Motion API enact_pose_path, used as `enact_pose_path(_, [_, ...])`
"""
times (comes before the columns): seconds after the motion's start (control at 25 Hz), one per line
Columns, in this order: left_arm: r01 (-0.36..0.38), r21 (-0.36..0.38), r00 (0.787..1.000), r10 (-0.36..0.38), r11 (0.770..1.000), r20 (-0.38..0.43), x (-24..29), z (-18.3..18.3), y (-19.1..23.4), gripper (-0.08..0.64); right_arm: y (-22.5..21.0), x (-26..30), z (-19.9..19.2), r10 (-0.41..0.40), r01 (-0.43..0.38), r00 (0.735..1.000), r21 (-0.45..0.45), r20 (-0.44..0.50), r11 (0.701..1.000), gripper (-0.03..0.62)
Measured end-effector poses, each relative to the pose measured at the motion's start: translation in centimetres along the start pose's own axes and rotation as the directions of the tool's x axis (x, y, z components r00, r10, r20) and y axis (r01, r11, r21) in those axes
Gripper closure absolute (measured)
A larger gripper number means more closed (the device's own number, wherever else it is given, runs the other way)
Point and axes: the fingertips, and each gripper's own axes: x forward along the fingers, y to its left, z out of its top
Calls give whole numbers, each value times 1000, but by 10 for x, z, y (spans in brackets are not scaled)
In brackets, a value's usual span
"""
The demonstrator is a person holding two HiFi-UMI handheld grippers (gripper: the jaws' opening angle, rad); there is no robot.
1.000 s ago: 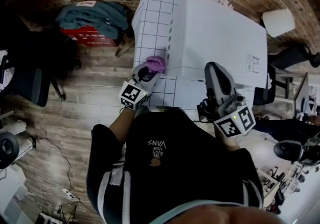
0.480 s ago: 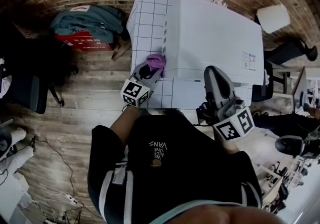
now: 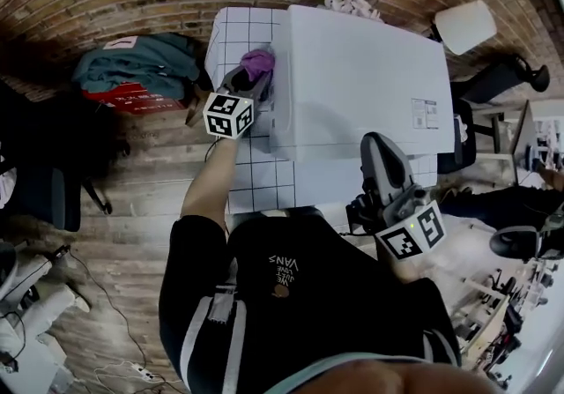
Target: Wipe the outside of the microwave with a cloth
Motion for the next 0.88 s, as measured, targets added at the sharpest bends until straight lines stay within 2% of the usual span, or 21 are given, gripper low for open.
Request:
enact_pose_path(0.24, [-37,26,998,38,999,-50,45,16,42,430,-18,-11,9,-64,64,998,0,24,998,592])
enact_pose_path(0.48, [-51,24,998,52,998,-47,58,21,51,430,-30,-24,13,-134,134,990,10,40,991,592])
enact_pose_path(0.68, [-72,34,997,72,997,-12,38,31,54,430,-37,-34,17,-167,165,984,28,66,986,592])
enact_pose_path(0.88, [-69,85,998,68,994,7,-9,37,39,430,-36,-48,16,-173,168,980,59,100,984,592])
